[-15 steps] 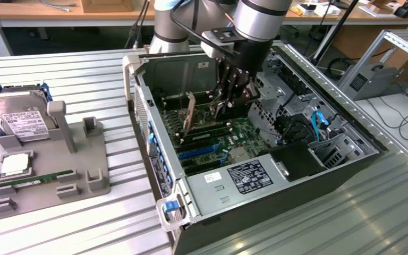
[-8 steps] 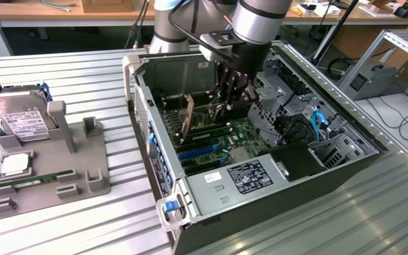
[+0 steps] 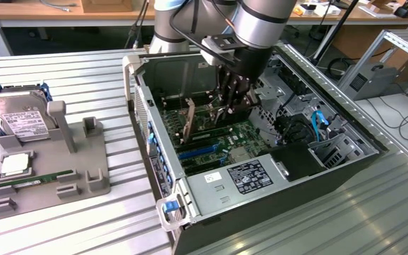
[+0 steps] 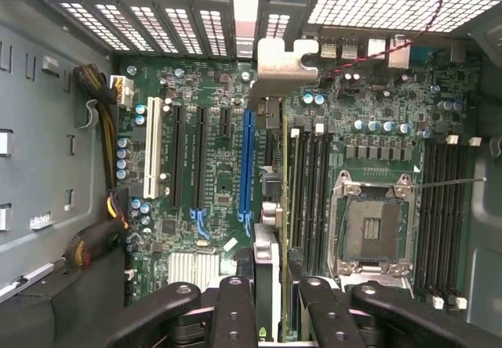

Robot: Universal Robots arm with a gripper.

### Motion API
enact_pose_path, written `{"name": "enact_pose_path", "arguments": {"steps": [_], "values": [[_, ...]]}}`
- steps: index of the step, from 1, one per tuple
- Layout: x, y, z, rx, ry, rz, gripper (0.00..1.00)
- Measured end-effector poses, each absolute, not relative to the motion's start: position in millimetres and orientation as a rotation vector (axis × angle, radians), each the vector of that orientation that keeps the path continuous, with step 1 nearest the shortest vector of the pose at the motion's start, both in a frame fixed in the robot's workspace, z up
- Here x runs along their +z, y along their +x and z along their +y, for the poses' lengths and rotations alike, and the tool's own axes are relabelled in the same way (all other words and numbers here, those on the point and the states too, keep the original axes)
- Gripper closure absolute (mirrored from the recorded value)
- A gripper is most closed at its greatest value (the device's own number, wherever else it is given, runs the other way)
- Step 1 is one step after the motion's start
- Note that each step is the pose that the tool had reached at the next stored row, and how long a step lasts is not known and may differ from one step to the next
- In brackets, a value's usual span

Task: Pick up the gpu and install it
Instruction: 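Insert the gpu into the slot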

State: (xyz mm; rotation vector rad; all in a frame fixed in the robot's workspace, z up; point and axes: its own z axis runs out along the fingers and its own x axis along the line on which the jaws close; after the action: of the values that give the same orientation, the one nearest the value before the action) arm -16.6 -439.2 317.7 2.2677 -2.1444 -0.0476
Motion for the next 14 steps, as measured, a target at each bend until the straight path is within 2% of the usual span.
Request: {"name": "enact_pose_path", "arguments": {"steps": [14], "values": [[314.8,-16.7,-452.5,-0.048,2.268,-2.144,0.73]]}}
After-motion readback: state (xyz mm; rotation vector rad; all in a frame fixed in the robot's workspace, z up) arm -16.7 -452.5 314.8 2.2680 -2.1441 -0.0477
